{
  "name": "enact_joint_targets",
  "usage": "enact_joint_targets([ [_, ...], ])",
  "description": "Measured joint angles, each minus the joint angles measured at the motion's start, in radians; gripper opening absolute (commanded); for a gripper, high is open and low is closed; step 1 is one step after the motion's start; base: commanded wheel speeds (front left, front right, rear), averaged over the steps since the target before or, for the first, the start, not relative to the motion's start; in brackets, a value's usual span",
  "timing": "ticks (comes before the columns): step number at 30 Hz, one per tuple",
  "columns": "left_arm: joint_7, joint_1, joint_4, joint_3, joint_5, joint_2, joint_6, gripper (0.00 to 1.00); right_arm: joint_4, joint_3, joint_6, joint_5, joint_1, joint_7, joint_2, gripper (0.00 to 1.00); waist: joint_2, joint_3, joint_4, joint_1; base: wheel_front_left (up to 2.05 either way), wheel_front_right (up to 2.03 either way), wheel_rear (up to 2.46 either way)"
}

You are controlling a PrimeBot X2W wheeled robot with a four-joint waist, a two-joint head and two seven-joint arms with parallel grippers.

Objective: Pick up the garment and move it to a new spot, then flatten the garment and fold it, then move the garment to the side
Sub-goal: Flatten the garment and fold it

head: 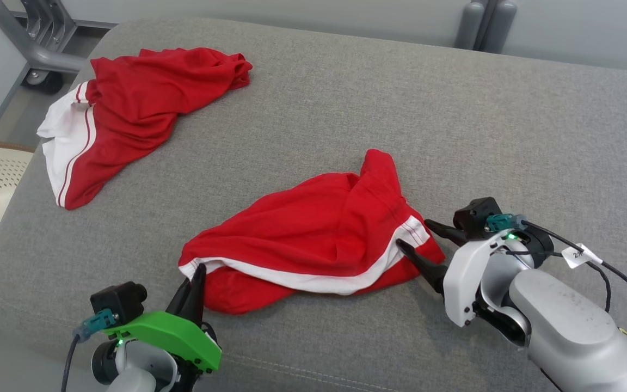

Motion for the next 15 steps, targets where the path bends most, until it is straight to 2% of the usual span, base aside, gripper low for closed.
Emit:
enact_joint_targets([
  [1, 0.000, 0.000, -0.001, 0.000, 0.000, 0.000, 0.000, 0.00, 0.005, 0.008, 0.000, 0.003, -0.006, 0.000, -0.005, 0.98, 0.0000, 0.001, 0.001, 0.0000, 0.00, 0.00, 0.00],
  [3, 0.000, 0.000, -0.003, 0.000, 0.000, 0.000, 0.005, 0.00, 0.010, 0.019, 0.000, 0.009, -0.019, -0.001, -0.012, 0.58, 0.0000, 0.003, 0.003, 0.0000, 0.00, 0.00, 0.00],
  [5, 0.000, 0.001, -0.005, 0.000, 0.000, 0.001, 0.008, 0.00, 0.012, 0.029, 0.000, 0.014, -0.033, -0.002, -0.015, 0.34, 0.0000, 0.004, 0.003, 0.0000, 0.00, 0.00, 0.00],
  [7, 0.004, 0.001, -0.006, 0.001, 0.000, 0.002, 0.009, 0.00, 0.011, 0.038, 0.000, 0.016, -0.043, -0.015, -0.020, 0.04, 0.0000, 0.004, 0.003, 0.0000, 0.00, 0.00, 0.00],
  [8, 0.004, 0.002, -0.007, 0.002, 0.000, 0.003, 0.009, 0.00, 0.011, 0.045, 0.000, 0.018, -0.047, -0.021, -0.024, 0.00, 0.0000, 0.004, 0.002, 0.0000, 0.00, 0.00, 0.00],
  [15, -0.002, 0.022, -0.021, 0.016, 0.000, 0.010, 0.017, 0.00, -0.009, 0.108, 0.000, 0.055, -0.059, -0.065, -0.042, 0.00, 0.0000, -0.001, -0.021, 0.0000, 0.00, 0.00, 0.00],
])
